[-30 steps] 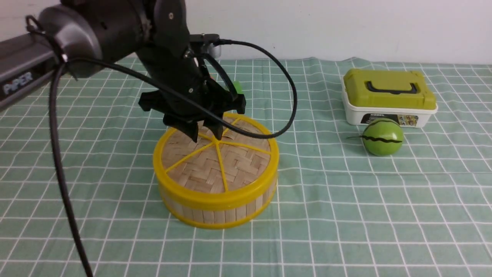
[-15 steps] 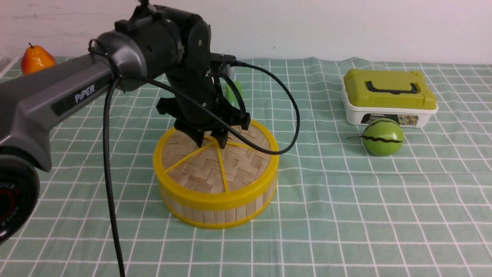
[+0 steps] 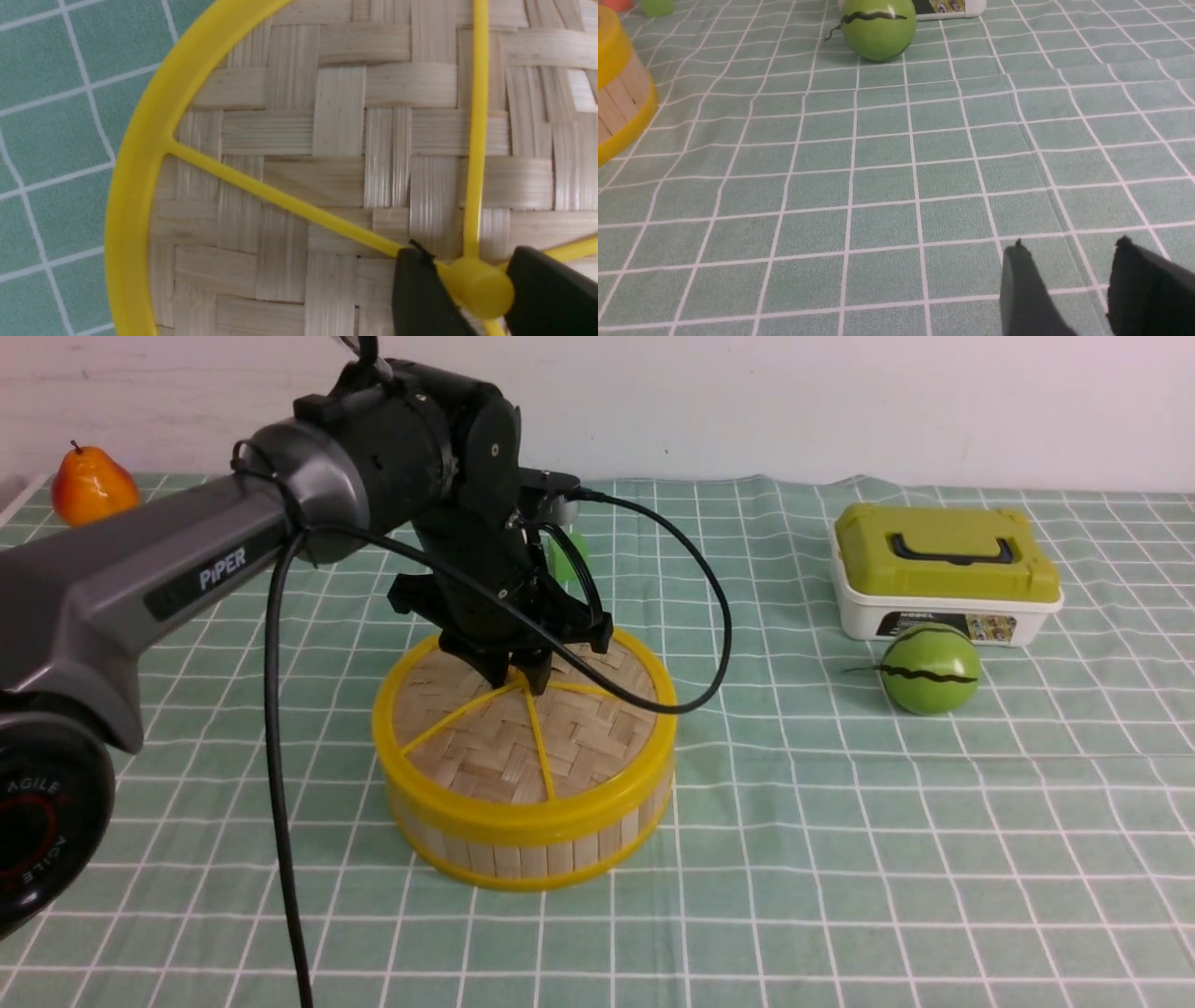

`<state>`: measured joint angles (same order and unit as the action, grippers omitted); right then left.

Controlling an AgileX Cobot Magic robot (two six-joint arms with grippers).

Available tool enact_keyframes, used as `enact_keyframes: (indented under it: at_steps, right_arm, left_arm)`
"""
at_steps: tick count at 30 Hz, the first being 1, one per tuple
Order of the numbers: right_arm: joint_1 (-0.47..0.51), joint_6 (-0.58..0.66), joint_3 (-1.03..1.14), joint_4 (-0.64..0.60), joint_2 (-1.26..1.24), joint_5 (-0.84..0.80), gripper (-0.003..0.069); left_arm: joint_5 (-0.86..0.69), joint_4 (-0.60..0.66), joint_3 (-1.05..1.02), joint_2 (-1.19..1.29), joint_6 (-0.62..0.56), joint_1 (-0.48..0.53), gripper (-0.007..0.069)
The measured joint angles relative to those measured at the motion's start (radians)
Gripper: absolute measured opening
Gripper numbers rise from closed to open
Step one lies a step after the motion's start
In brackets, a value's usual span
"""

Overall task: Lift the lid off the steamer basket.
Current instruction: Use the left arm to lift the lid of the steamer

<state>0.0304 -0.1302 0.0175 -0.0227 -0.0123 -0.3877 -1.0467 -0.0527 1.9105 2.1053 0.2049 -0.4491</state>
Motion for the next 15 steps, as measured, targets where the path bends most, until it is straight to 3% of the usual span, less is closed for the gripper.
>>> enact_keyframes:
  at_steps: [5,15]
  right_arm:
    - [0.0,0.0,0.0,0.0,0.0,0.0,0.0241]
    - [0.0,0.0,0.0,0.0,0.0,0.0,0.0241]
  left_arm:
    - [0.0,0.001,0.003,0.0,-0.004,-0.003,0.0111]
    - [-0.056,-0.036,0.039,-0.052,-0.002,-0.002,0.0112]
